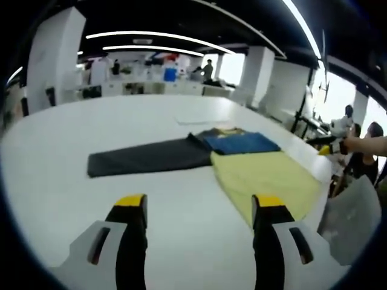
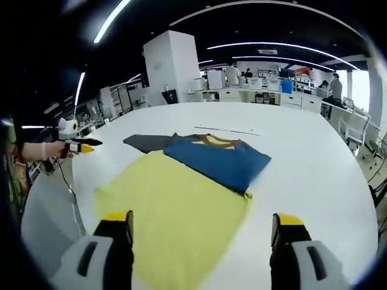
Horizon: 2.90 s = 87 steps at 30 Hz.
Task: Fold the garment on the visible template until the final outline fits inside the template.
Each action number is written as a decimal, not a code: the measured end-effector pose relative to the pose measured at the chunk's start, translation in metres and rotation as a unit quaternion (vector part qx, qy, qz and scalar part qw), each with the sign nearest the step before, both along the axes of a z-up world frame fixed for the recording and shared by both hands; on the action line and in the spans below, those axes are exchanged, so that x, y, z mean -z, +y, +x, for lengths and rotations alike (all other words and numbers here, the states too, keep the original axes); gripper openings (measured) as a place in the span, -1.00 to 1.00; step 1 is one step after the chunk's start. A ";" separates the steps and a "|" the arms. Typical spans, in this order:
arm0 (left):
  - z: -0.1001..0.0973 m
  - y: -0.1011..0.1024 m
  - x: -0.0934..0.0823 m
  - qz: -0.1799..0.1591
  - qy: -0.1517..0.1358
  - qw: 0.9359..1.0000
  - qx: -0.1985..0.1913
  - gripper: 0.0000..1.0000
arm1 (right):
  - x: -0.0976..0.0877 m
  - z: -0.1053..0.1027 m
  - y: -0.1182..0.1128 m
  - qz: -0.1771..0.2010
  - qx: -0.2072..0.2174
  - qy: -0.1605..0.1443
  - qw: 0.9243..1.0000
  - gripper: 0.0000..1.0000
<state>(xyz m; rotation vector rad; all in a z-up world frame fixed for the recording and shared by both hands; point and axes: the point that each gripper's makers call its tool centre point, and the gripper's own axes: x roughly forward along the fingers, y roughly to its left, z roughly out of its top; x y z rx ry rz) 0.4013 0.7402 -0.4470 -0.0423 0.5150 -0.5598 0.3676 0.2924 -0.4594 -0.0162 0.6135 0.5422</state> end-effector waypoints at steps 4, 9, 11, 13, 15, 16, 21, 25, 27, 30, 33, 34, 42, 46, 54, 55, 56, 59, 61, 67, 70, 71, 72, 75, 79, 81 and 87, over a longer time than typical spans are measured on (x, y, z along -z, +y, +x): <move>-0.005 0.002 0.003 0.003 0.006 1.000 0.002 0.34 | 0.001 -0.009 -0.006 -0.001 0.004 0.005 1.000 0.90; -0.007 0.003 0.004 0.003 0.009 1.000 0.001 0.34 | 0.000 -0.010 -0.005 0.010 0.015 0.005 1.000 0.89; -0.007 0.003 0.004 0.003 0.010 1.000 0.001 0.34 | 0.001 -0.010 -0.004 0.012 0.017 0.006 1.000 0.88; -0.003 0.005 0.005 -0.002 0.011 1.000 -0.001 0.34 | 0.003 -0.010 -0.003 0.012 0.017 0.007 1.000 0.88; 0.003 0.008 0.005 -0.002 0.009 1.000 0.000 0.34 | 0.003 -0.010 0.000 0.013 0.015 0.009 1.000 0.88; 0.008 0.010 0.004 -0.002 0.008 1.000 0.003 0.34 | 0.003 -0.011 0.002 0.011 0.013 0.009 1.000 0.88; 0.030 0.015 -0.002 0.007 -0.007 0.999 0.038 0.34 | 0.003 -0.011 0.001 0.007 0.013 0.012 1.000 0.88; 0.048 0.023 0.000 -0.004 -0.012 0.999 0.052 0.35 | 0.002 -0.012 -0.003 0.004 0.020 0.013 1.000 0.87; 0.061 0.037 0.007 0.005 -0.007 0.999 0.043 0.33 | 0.003 -0.014 -0.004 -0.001 0.021 0.017 1.000 0.86; 0.080 0.053 0.007 0.010 -0.013 1.000 0.019 0.31 | 0.007 -0.019 -0.006 -0.008 0.025 0.024 0.999 0.86; 0.100 0.075 0.013 0.014 -0.008 1.000 -0.006 0.30 | 0.008 -0.023 -0.005 -0.012 0.027 0.028 0.999 0.86; 0.108 0.084 0.015 0.016 -0.006 1.000 -0.013 0.30 | 0.009 -0.024 -0.005 -0.013 0.028 0.029 0.999 0.86; 0.148 0.136 0.041 -0.004 0.024 0.994 -0.102 0.18 | -0.001 -0.030 -0.001 -0.015 0.035 0.027 0.999 0.85; 0.153 0.142 0.055 -0.007 0.039 0.992 -0.123 0.06 | -0.001 -0.030 -0.007 -0.021 0.043 0.028 0.998 0.85; 0.159 0.158 0.081 0.009 0.065 0.984 -0.168 -0.16 | -0.003 -0.040 -0.009 -0.026 0.056 0.031 0.998 0.84; 0.160 0.159 0.083 -0.003 0.071 0.981 -0.181 -0.18 | -0.004 -0.041 -0.010 -0.026 0.057 0.032 0.997 0.83; 0.160 0.158 0.083 -0.015 0.074 0.979 -0.189 -0.19 | -0.004 -0.043 -0.011 -0.027 0.059 0.033 0.997 0.83; 0.160 0.154 0.081 -0.011 0.067 0.980 -0.189 -0.30 | -0.006 -0.046 -0.013 -0.029 0.064 0.033 0.997 0.82; 0.161 0.155 0.085 -0.011 0.072 0.978 -0.196 -0.37 | -0.006 -0.046 -0.015 -0.029 0.067 0.033 0.997 0.81; 0.169 0.164 0.090 -0.035 0.083 0.971 -0.221 -0.62 | -0.008 -0.047 -0.018 -0.035 0.070 0.032 0.996 0.80; 0.167 0.167 0.093 -0.032 0.085 0.969 -0.229 -0.76 | -0.008 -0.047 -0.016 -0.036 0.068 0.032 0.997 0.79; 0.170 0.168 0.094 -0.036 0.087 0.968 -0.233 -0.81 | -0.009 -0.046 -0.016 -0.036 0.067 0.032 0.997 0.79; 0.171 0.170 0.096 -0.039 0.092 0.966 -0.238 -0.85 | -0.009 -0.046 -0.016 -0.036 0.067 0.032 0.997 0.79; 0.171 0.173 0.097 -0.038 0.098 0.965 -0.240 -0.96 | -0.008 -0.047 -0.015 -0.040 0.063 0.032 0.997 0.79; 0.169 0.168 0.096 -0.045 0.102 0.964 -0.241 -0.99 | -0.010 -0.046 -0.015 -0.039 0.063 0.031 0.997 0.79; 0.168 0.166 0.094 -0.051 0.104 0.963 -0.243 -0.99 | -0.010 -0.047 -0.015 -0.039 0.063 0.031 0.997 0.78; 0.173 0.152 0.070 -0.092 0.091 0.962 -0.239 -1.00 | -0.012 -0.047 -0.013 -0.028 0.061 0.025 0.997 0.78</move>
